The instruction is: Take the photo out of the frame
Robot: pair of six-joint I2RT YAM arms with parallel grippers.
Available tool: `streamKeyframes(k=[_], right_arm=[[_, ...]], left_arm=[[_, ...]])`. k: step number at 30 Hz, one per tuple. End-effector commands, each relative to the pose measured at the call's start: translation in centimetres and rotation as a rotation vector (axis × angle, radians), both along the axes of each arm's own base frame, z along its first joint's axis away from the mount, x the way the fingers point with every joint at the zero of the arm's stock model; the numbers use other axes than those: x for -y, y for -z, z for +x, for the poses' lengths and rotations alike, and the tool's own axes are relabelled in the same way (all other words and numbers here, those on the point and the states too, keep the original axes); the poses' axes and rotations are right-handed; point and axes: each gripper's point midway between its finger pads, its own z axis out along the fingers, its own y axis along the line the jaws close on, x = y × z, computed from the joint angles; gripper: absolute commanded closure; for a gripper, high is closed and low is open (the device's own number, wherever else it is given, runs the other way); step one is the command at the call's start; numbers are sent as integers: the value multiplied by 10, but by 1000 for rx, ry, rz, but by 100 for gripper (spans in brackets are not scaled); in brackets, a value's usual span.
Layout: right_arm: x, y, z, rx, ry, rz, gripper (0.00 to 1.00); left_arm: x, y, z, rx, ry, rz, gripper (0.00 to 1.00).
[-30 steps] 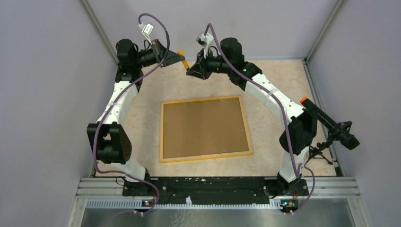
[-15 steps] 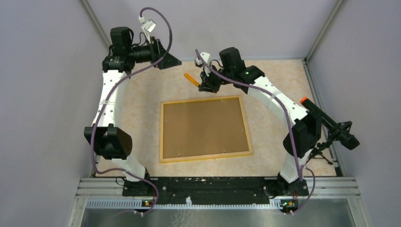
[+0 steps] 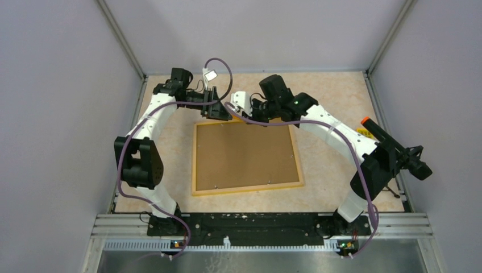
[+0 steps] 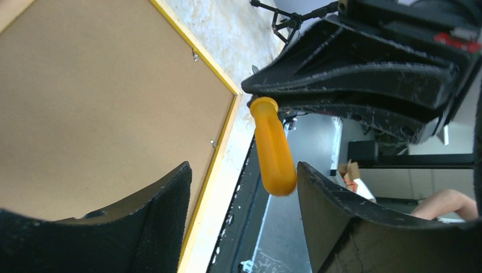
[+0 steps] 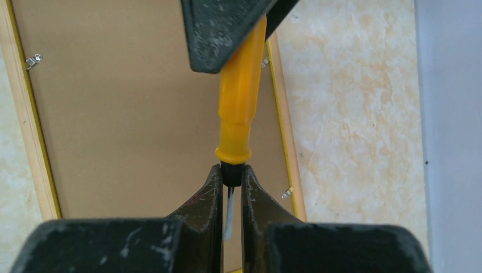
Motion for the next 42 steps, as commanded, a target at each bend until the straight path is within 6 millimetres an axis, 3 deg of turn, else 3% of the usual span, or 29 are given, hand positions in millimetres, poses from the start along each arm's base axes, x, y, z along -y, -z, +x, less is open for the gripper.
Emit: streamKeyframes(k=[1,14,24,30,33,36,37,38,39,41,42], right_arm=[[-8,-34,-1,155,-32,40,100],[-17,-30,-8,179,-46,22,100],[-21,-27,-14,175,-57,23,100],[-20,-26,-14,178,-55,21,100],[-20,-25,-15,170,-47,28,100],[-17,-20,-16,169,-36,29,100],[-16,-19,-16,172,-26,31,98],[-13,-19,-15,174,-11,33,89],[-11,-19,-13,173,4,33,76],[-4,-18,-9,158,43,33,41],[2,-16,-4,139,70,37,35]], left_arm=[[7,-10,-2,19,21,-63,31],[26,-1,-16,-32,68,-92,50],[29,-3,-17,-27,71,-103,54],[30,-8,-18,-7,71,-119,69],[28,-5,-15,12,47,-100,88],[24,-2,-13,32,22,-77,100],[22,-3,-12,36,15,-75,100],[19,-3,-11,38,7,-73,100],[16,-4,-10,46,-6,-65,100],[3,0,-3,68,-53,-24,100],[-6,3,2,106,-74,11,100]])
